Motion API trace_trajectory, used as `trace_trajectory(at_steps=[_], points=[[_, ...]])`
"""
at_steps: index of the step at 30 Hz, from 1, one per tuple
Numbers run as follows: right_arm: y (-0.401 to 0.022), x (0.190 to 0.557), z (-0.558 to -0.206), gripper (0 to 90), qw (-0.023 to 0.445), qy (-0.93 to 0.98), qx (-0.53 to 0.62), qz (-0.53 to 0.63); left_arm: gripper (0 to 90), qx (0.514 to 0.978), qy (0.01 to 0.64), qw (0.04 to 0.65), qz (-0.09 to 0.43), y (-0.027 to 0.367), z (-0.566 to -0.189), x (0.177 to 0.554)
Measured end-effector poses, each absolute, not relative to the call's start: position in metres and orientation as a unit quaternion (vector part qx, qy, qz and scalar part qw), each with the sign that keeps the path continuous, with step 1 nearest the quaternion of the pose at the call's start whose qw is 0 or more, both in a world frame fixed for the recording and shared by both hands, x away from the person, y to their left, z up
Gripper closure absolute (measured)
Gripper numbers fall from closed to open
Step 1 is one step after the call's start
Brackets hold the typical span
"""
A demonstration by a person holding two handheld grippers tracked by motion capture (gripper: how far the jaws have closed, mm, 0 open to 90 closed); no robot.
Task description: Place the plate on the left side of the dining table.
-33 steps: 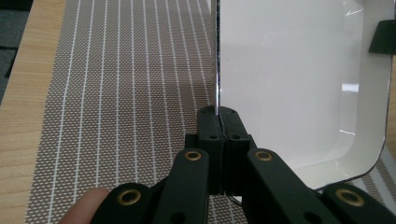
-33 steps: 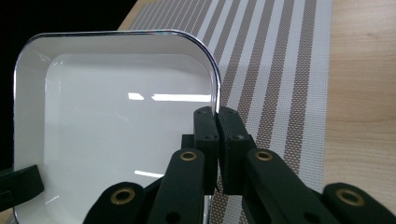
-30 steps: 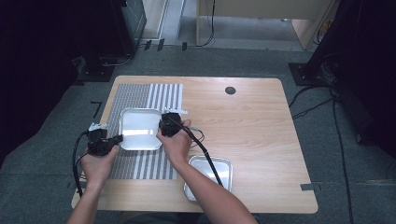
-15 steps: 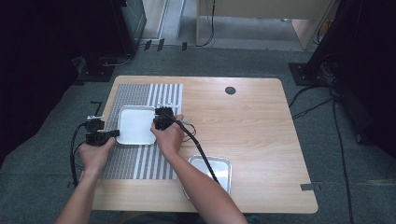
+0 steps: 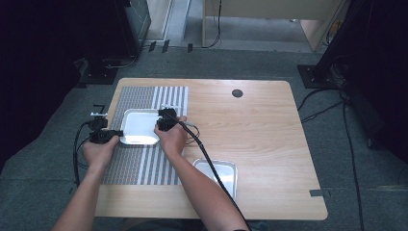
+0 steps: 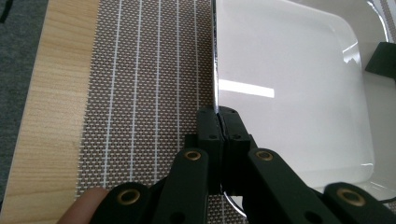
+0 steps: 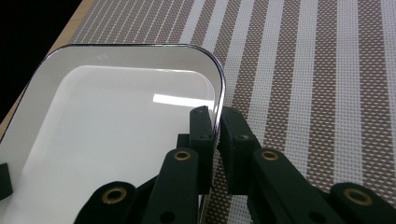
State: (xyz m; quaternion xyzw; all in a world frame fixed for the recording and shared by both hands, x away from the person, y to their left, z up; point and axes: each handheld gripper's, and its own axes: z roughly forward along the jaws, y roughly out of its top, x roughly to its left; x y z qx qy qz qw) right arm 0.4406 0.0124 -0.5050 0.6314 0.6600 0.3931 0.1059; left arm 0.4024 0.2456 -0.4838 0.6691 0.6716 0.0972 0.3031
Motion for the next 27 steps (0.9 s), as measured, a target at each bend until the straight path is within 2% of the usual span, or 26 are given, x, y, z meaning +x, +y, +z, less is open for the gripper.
trace_trajectory(at_steps=[22, 24, 27], points=[[0.0101, 0.4466, -0.5136, 81.8, 0.144, 0.669, 0.610, 0.401, 89.6, 0.651, 0.683, 0.317, 0.097, 0.2423, -0.4910, 0.4104], [0.0088, 0.4471, -0.5132, 78.1, 0.140, 0.670, 0.609, 0.400, 87.1, 0.655, 0.680, 0.314, 0.104, 0.2413, -0.4912, 0.4096], [0.0047, 0.4484, -0.5120, 71.5, 0.128, 0.671, 0.608, 0.404, 71.9, 0.649, 0.677, 0.326, 0.114, 0.2403, -0.4896, 0.4078]])
